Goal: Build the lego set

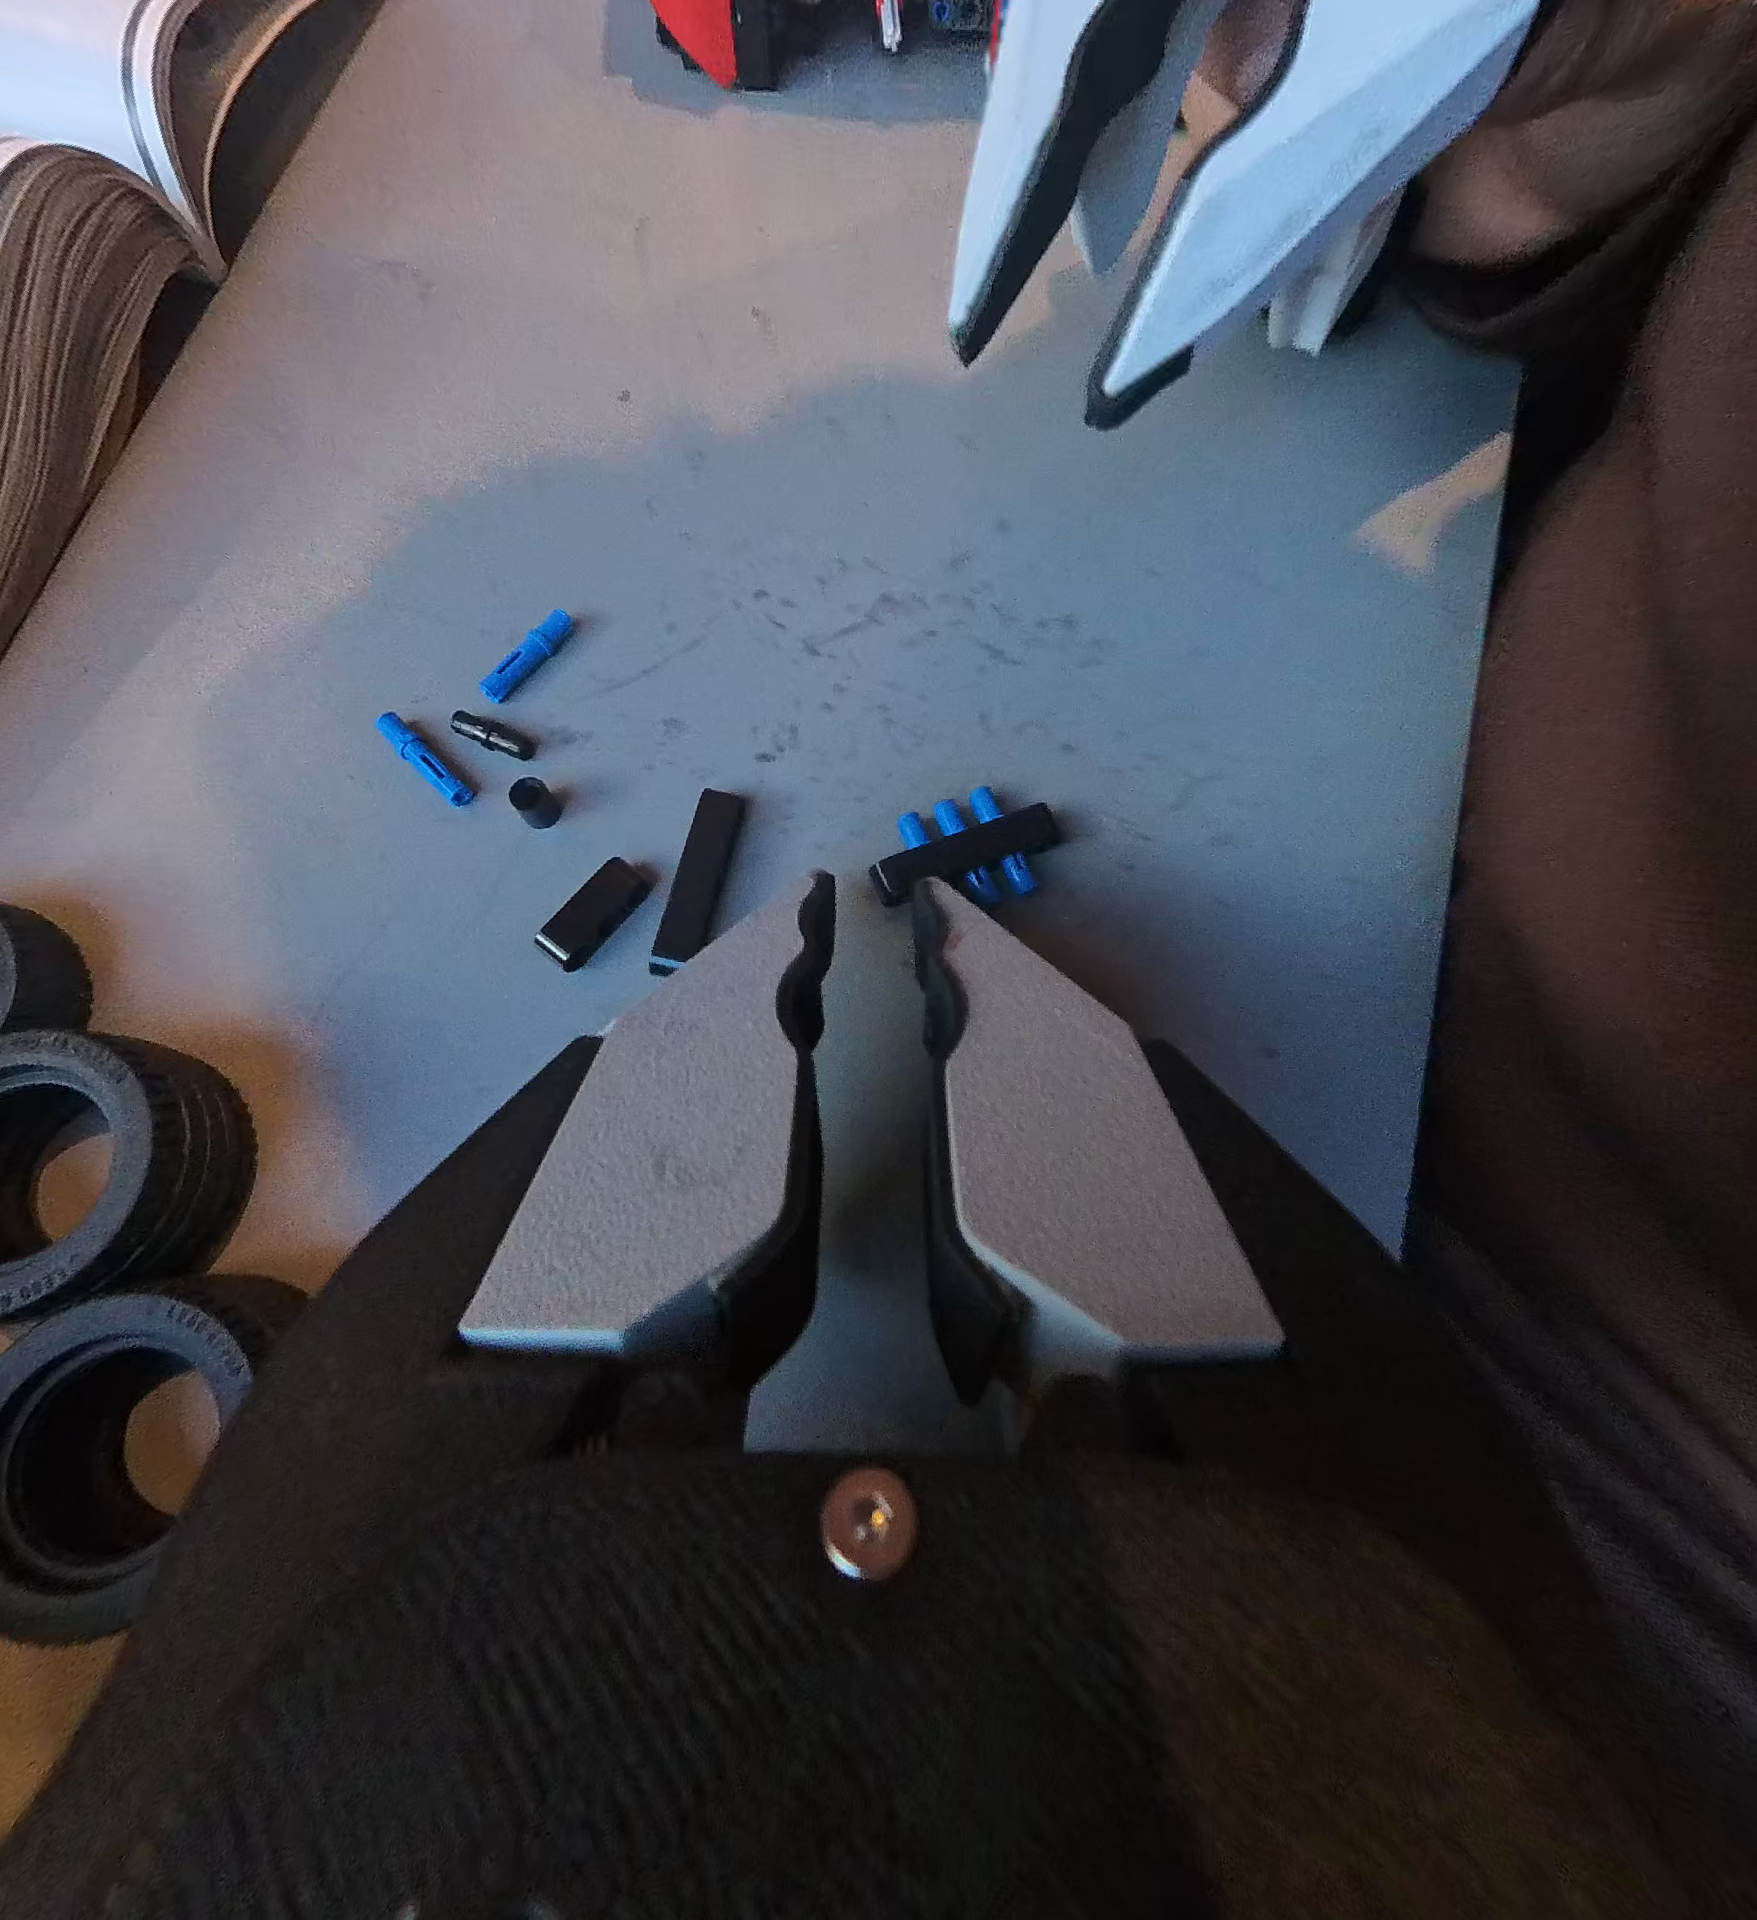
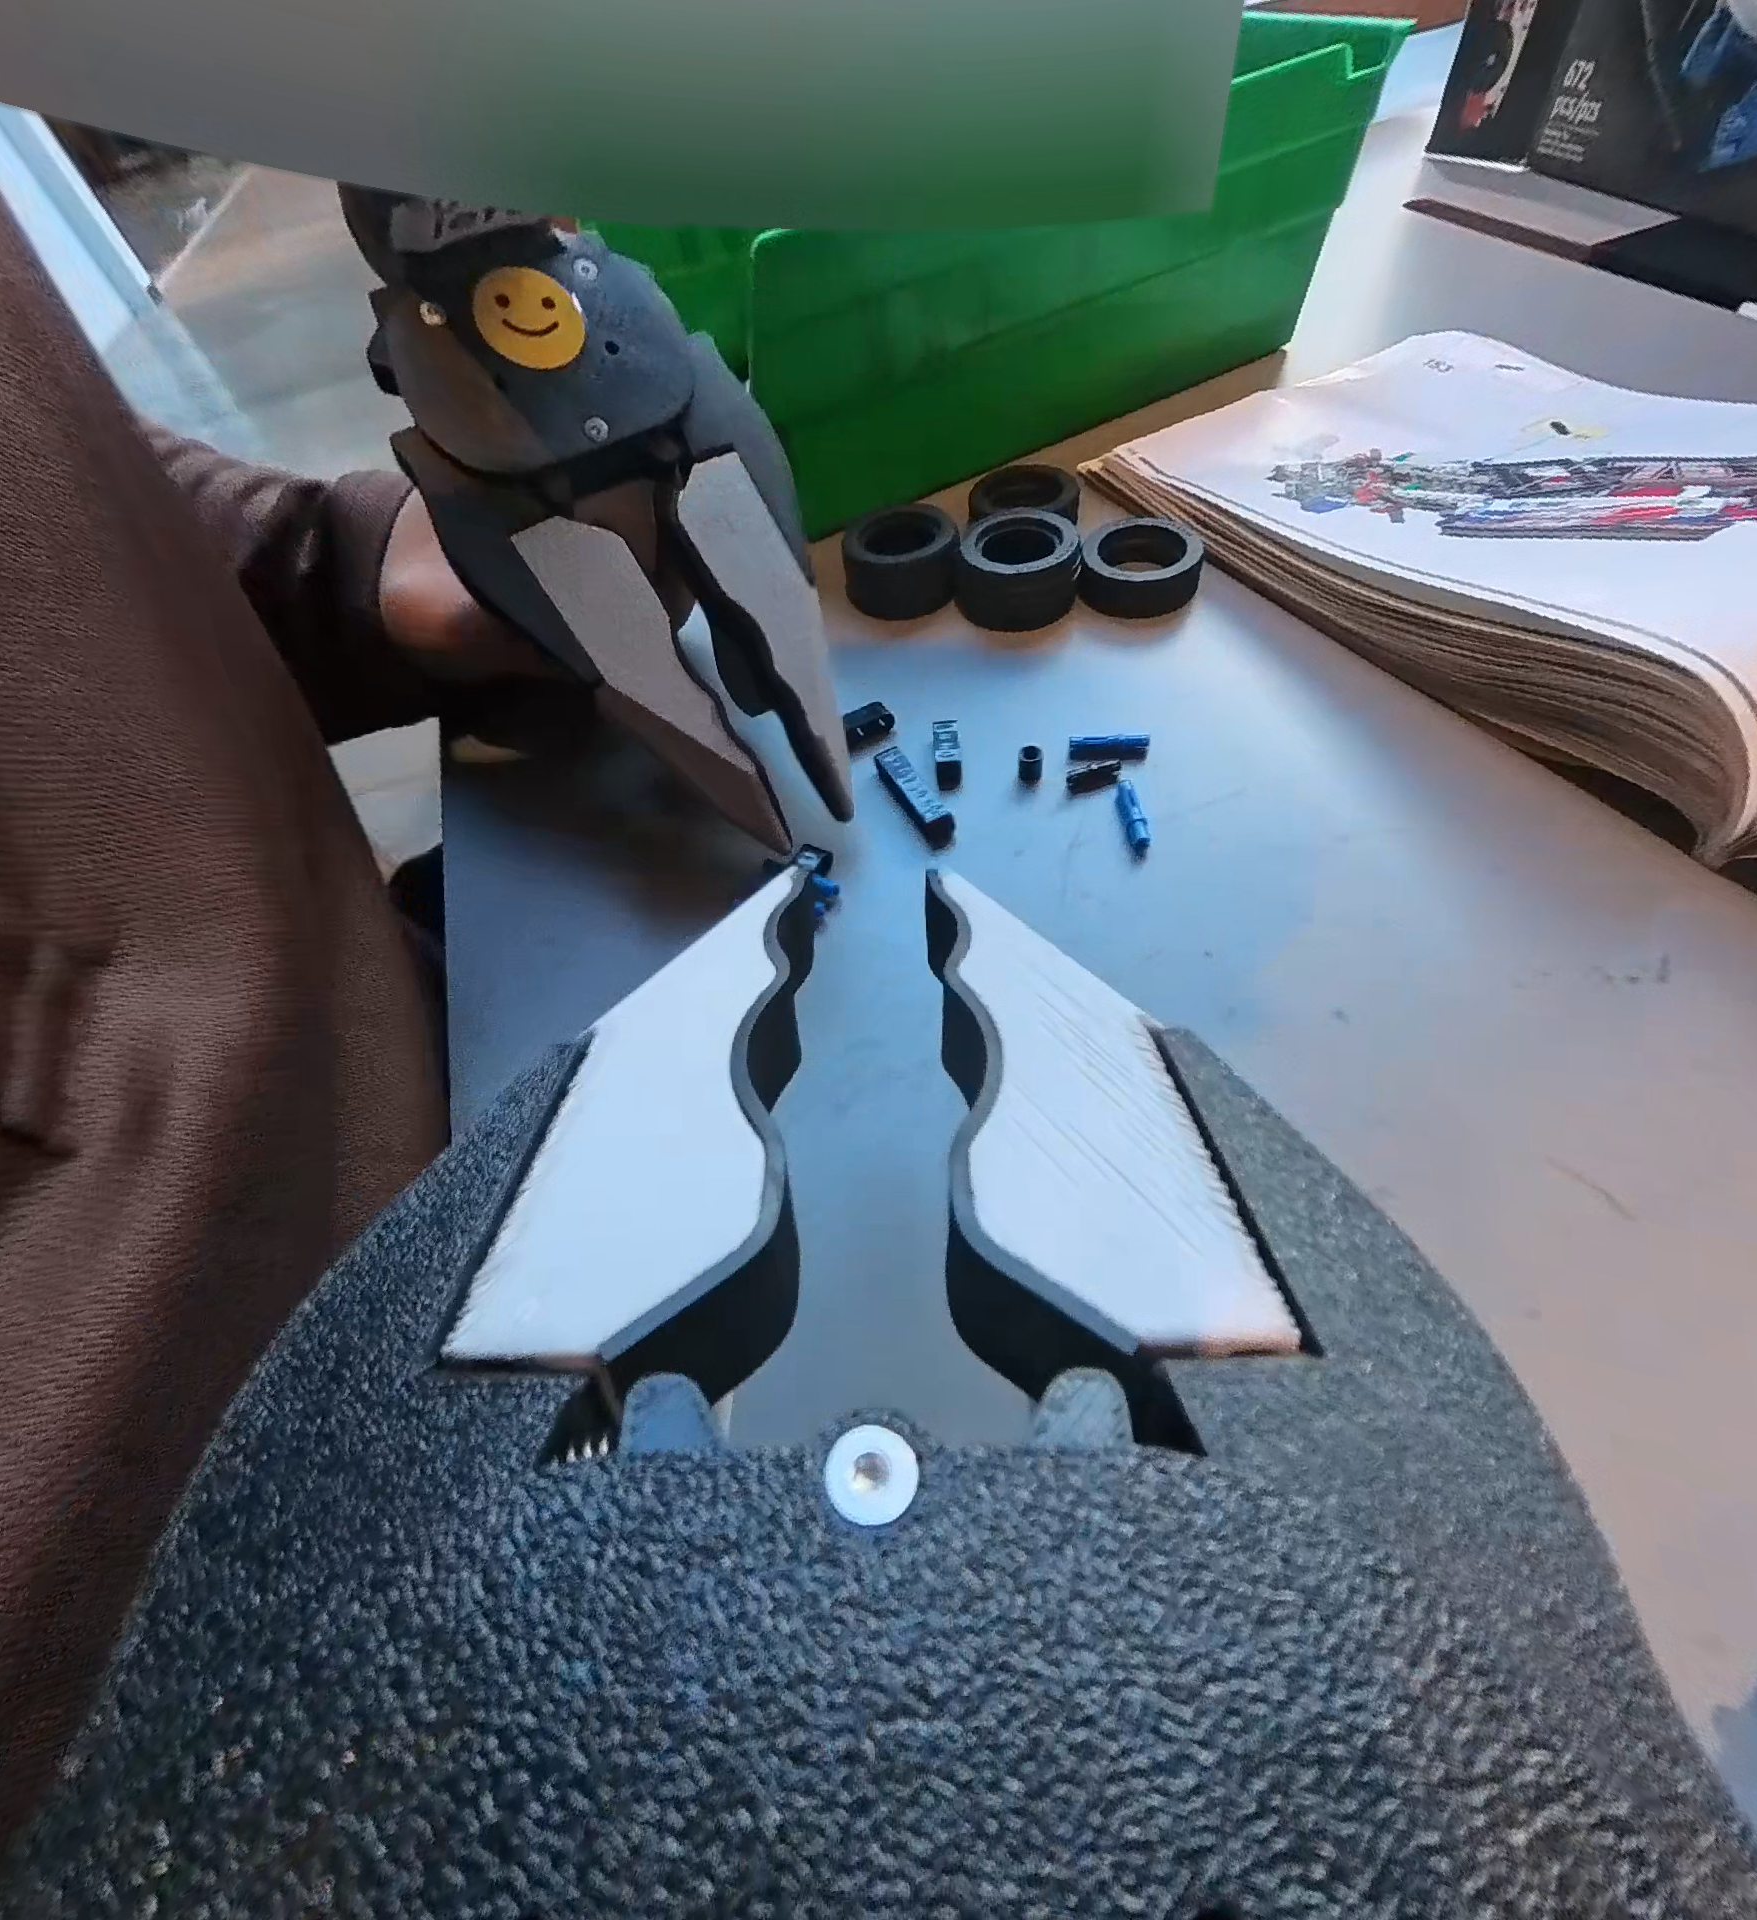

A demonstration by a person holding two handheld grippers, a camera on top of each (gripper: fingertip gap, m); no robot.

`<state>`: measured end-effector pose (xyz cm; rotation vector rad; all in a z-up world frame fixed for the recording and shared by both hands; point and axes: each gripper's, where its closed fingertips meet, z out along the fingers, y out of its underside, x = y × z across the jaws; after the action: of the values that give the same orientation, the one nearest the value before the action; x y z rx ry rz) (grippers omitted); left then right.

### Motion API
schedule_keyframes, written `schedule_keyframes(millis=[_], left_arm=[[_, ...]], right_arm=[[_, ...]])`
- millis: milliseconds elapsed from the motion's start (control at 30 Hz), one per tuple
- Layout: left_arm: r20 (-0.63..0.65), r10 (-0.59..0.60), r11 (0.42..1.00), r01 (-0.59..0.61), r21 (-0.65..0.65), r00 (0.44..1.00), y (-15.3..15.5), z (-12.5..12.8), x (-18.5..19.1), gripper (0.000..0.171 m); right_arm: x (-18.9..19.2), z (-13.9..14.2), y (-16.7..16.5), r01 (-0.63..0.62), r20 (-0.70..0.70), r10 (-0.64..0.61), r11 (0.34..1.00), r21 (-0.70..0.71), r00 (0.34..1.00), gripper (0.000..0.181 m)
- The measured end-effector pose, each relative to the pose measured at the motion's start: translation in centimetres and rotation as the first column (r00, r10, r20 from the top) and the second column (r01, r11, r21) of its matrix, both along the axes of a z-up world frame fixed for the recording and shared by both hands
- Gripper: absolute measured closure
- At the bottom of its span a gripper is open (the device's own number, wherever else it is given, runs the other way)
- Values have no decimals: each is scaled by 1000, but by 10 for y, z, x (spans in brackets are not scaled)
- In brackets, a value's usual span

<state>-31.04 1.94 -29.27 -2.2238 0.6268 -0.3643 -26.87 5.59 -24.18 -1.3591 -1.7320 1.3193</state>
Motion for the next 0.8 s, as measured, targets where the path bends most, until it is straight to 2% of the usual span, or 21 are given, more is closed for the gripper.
schedule_keyframes(millis=[233, 500, 800], left_arm=[[18, -13, 999, 12, 38, 1000, -1, 6, 2, 152], [-15, -64, 997, 64, 34, 998, -10, 3, 10, 147], [-60, -54, 998, 55, 20, 997, -16, -2, 10, 148]], right_arm=[[2, -18, -13, -43, 90, 34, 994, 102, 995, 152], [2, -44, -22, -90, 189, 33, 949, 302, 981, 148], [1, -45, -21, -62, 189, -3, 938, 340, 982, 148]])
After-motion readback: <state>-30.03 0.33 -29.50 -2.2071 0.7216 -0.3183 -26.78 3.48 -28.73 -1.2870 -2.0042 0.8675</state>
